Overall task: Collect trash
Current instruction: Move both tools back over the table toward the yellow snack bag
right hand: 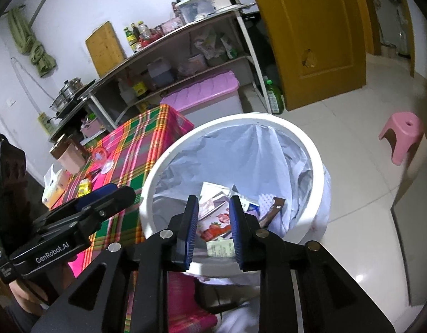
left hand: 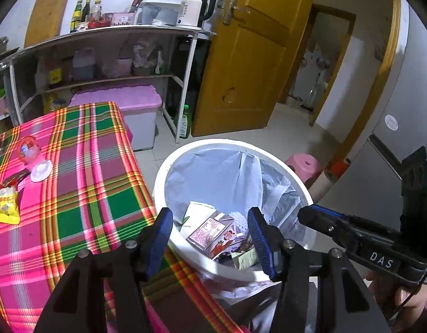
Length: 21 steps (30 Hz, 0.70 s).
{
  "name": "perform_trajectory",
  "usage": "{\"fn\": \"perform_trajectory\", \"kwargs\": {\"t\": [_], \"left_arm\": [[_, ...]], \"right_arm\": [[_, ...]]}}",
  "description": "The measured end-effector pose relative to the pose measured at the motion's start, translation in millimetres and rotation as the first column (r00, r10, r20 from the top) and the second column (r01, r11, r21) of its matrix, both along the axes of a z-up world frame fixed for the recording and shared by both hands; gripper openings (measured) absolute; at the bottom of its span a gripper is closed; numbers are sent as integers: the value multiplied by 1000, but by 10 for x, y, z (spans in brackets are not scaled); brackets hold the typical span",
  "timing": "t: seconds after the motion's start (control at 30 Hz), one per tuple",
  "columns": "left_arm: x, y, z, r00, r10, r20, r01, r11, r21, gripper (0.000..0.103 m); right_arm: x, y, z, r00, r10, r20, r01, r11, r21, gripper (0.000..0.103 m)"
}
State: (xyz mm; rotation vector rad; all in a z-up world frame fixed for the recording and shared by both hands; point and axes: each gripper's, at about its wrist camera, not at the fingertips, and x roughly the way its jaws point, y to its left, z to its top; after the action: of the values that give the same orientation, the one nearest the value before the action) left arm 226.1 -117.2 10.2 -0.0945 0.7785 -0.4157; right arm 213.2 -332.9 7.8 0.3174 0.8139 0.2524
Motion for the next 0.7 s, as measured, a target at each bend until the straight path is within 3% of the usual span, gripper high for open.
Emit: {"fn": "perform_trajectory", "kwargs": {"t": [0.53,0.7], "left_arm": [[-407,530,105,994,112,18,-111,994,-20,56],[-526,685,138,990,138,33,-137,990,-23,56]], "right_arm": [[-256,574,159,988,145,53,-142,988,-60,24],[-304,713,189,982,176,65,-172,983,-72,32]]}}
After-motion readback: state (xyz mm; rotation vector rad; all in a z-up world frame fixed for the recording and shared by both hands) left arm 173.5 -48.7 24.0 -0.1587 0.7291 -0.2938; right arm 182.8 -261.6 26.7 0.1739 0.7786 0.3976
